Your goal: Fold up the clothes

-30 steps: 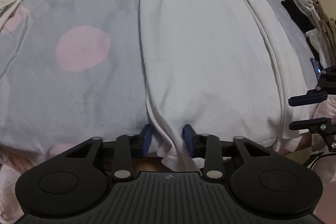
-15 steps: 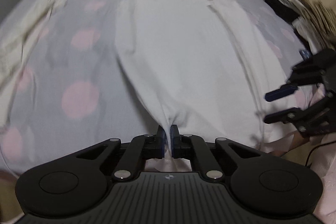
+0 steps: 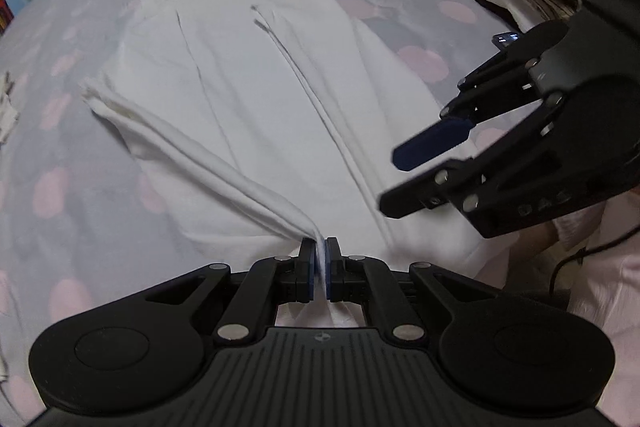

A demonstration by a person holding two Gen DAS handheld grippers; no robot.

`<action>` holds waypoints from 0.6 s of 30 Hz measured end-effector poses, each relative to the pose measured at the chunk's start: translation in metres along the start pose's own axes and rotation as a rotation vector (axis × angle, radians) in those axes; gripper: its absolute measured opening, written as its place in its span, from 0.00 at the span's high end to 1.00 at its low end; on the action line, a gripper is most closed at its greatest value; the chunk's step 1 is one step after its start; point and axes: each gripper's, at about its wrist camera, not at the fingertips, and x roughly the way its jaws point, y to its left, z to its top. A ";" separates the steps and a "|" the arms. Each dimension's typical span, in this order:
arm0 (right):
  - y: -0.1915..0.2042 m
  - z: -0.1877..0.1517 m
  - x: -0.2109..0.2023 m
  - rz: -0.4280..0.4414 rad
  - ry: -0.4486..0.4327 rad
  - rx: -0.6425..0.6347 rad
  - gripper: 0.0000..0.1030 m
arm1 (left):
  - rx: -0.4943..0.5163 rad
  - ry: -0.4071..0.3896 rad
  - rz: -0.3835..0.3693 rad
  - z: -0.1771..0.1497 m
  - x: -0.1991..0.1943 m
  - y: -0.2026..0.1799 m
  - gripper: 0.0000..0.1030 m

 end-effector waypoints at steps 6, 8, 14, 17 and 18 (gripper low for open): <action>-0.012 0.009 0.009 0.120 -0.011 0.178 0.64 | -0.068 -0.013 -0.001 -0.001 0.011 -0.007 0.97; -0.011 0.013 0.015 0.132 0.004 0.186 0.64 | -0.090 -0.021 0.005 -0.004 0.013 -0.009 0.97; -0.003 0.018 0.046 0.109 0.076 0.190 0.66 | -0.087 -0.041 0.010 -0.008 0.012 -0.011 0.97; -0.005 0.017 0.052 0.111 0.093 0.207 0.87 | -0.079 -0.042 -0.008 -0.009 0.010 -0.010 0.97; -0.006 0.017 0.053 0.116 0.095 0.216 0.91 | -0.084 -0.041 -0.024 -0.009 0.010 -0.009 0.96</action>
